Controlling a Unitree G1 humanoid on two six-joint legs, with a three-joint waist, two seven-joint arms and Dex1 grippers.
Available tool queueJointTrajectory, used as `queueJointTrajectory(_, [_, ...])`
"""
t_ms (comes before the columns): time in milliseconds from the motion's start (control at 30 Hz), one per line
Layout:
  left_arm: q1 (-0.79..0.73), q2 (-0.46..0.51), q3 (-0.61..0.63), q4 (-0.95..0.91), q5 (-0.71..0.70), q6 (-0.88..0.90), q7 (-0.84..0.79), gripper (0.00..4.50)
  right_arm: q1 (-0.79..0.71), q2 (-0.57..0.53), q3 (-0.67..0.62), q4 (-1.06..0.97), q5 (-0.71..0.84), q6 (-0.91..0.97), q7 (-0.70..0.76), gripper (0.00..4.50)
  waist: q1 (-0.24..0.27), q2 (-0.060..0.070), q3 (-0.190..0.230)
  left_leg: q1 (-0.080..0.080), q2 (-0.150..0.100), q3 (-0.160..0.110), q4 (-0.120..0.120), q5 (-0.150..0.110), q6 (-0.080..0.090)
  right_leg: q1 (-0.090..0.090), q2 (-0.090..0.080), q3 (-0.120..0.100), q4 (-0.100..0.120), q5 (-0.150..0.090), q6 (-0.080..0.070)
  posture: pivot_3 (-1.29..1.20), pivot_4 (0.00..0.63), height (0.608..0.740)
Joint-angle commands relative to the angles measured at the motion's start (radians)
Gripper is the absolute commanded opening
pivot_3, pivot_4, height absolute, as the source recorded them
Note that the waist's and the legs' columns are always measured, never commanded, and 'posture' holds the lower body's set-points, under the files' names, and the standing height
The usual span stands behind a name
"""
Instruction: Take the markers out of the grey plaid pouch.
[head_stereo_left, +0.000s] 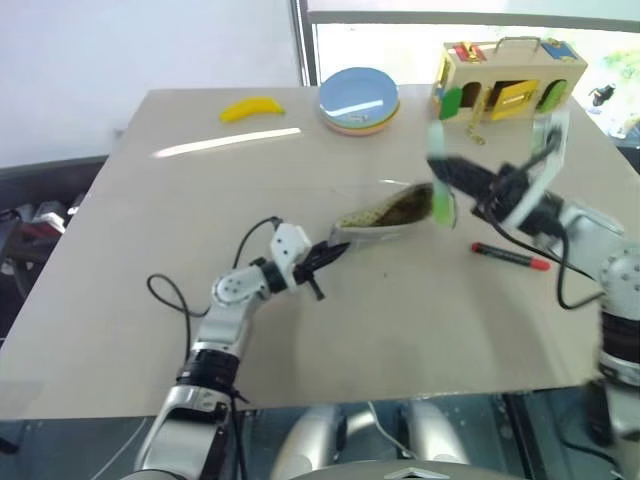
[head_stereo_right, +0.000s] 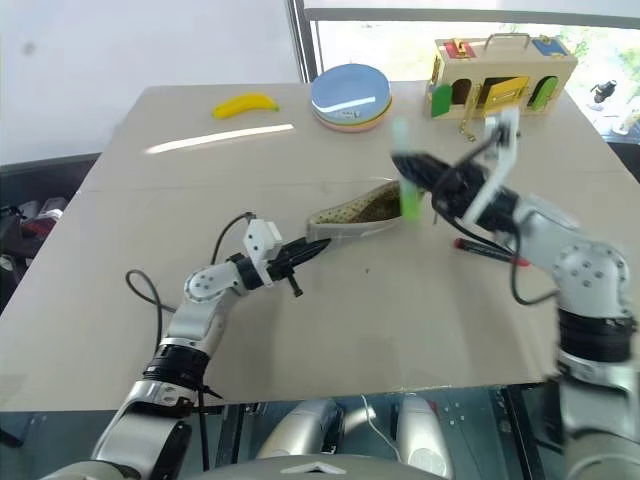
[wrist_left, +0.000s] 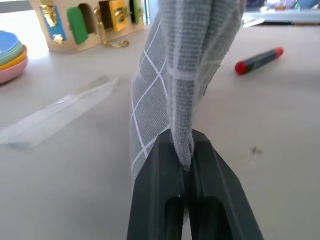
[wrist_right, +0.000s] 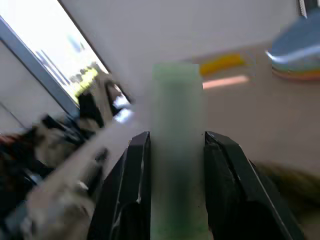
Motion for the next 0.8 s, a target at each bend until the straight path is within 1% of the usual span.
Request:
queueJointTrajectory(33, [0.015,0.048,0.043,-0.04,0.002,-0.031,-0.002,0.0,0.084,-0.15,0.136,-0.005,-0.302,-0.128,0.178,0.9,-0.005,0.0,0.0,0.0,0.0,0.001,0.0,0.0,0.0,0.0,0.0,0.001,0.0,0.0,0.0,0.0,0.15,0.74])
queueJointTrajectory(100, [0.029,0.073,0.057,-0.051,0.001,-0.031,-0.001,0.0,0.115,-0.214,0.217,0.055,-0.478,-0.224,0.223,0.9,-0.005,0.0,0.0,0.001,0.0,0.003,0.0,0.0,0.0,0.0,0.0,0.003,0.001,0.0,0.0,0.0,0.15,0.74])
queueJointTrajectory(167, [0.042,0.094,0.065,-0.062,-0.001,-0.028,-0.001,0.0,0.127,-0.25,0.278,0.117,-0.621,-0.318,0.259,0.9,-0.004,0.0,0.0,0.002,0.0,0.004,0.0,0.0,0.0,0.0,0.0,0.003,0.002,0.0,0.0,0.0,0.15,0.74])
queueJointTrajectory(233, [0.056,0.113,0.071,-0.069,0.003,-0.03,-0.003,0.0,0.139,-0.273,0.323,0.16,-0.723,-0.41,0.317,1.95,-0.001,0.0,0.0,0.002,0.0,0.004,0.001,0.0,0.0,0.0,0.0,0.003,0.002,0.0,0.0,0.0,0.15,0.74])
queueJointTrajectory(267, [0.06,0.121,0.073,-0.069,0.005,-0.03,-0.002,0.0,0.142,-0.278,0.336,0.179,-0.764,-0.444,0.335,2.4,-0.001,0.0,0.0,0.002,0.0,0.004,0.0,0.0,0.0,0.0,0.0,0.003,0.001,0.0,0.0,0.0,0.15,0.74])
queueJointTrajectory(367, [0.069,0.137,0.08,-0.071,0.006,-0.028,0.007,0.0,0.139,-0.26,0.319,0.213,-0.843,-0.497,0.322,3.86,0.001,0.0,0.0,0.002,0.001,0.004,0.0,0.0,0.0,0.0,0.0,0.003,0.001,0.0,0.0,0.0,0.15,0.74])
queueJointTrajectory(400, [0.071,0.14,0.083,-0.076,0.006,-0.026,0.013,0.0,0.143,-0.261,0.302,0.206,-0.841,-0.501,0.335,4.2,0.001,0.0,0.0,0.002,0.001,0.003,0.0,0.0,0.0,0.0,0.0,0.003,0.001,0.0,0.0,0.0,0.15,0.74])
queueJointTrajectory(433, [0.072,0.143,0.086,-0.079,0.006,-0.024,0.017,0.68,0.146,-0.261,0.288,0.2,-0.84,-0.504,0.348,4.5,0.002,0.0,0.0,0.002,0.001,0.003,0.0,0.0,0.0,0.0,0.0,0.003,0.001,0.0,0.0,0.0,0.15,0.74])
queueJointTrajectory(467, [0.073,0.148,0.085,-0.086,0.004,-0.019,0.015,0.93,0.153,-0.258,0.264,0.185,-0.832,-0.523,0.36,4.5,0.002,0.0,0.0,0.002,0.001,0.003,0.0,0.0,0.0,0.0,0.0,0.003,0.001,0.0,0.0,0.0,0.15,0.74])
queueJointTrajectory(533, [0.079,0.156,0.083,-0.106,-0.005,-0.008,0.008,1.89,0.168,-0.24,0.21,0.152,-0.795,-0.523,0.371,4.5,0.003,0.0,0.0,0.002,0.001,0.003,0.0,0.0,0.0,0.0,0.0,0.003,0.001,0.0,0.0,0.0,0.15,0.74])
queueJointTrajectory(567, [0.086,0.16,0.085,-0.117,-0.011,-0.002,0.007,2.23,0.183,-0.228,0.176,0.122,-0.759,-0.498,0.375,4.5,0.003,0.0,0.0,0.002,0.001,0.002,0.0,0.0,0.0,0.0,0.0,0.003,0.0,0.0,0.0,0.0,0.15,0.74])
queueJointTrajectory(633, [0.092,0.182,0.115,-0.12,0.008,-0.04,0.037,3.23,0.299,-0.209,0.045,0.009,-0.625,-0.438,0.401,4.5,0.008,0.0,0.0,0.001,0.001,0.002,0.0,0.0,0.0,0.0,0.0,0.003,0.0,0.0,0.0,0.0,0.15,0.74])
queueJointTrajectory(700, [0.094,0.206,0.14,-0.106,0.031,-0.079,0.061,4.18,0.386,-0.198,-0.036,-0.065,-0.562,-0.403,0.408,4.5,0.016,0.0,0.0,0.0,0.001,0.0,0.0,0.0,0.0,0.0,0.0,0.001,-0.001,0.0,0.0,0.0,0.15,0.74])
queueJointTrajectory(733, [0.091,0.222,0.153,-0.085,0.057,-0.112,0.083,4.35,0.431,-0.192,-0.069,-0.089,-0.551,-0.393,0.404,4.5,0.018,0.0,0.0,0.0,0.001,0.0,0.0,0.0,0.0,0.0,0.0,0.001,-0.001,0.0,0.0,0.0,0.15,0.74])
queueJointTrajectory(800, [0.094,0.252,0.174,-0.048,0.1,-0.175,0.119,4.35,0.517,-0.173,-0.14,-0.126,-0.531,-0.392,0.396,4.5,0.025,0.0,0.0,0.001,0.001,0.0,0.0,0.0,0.0,0.001,0.0,0.001,-0.001,0.0,0.0,0.0,0.15,0.74])
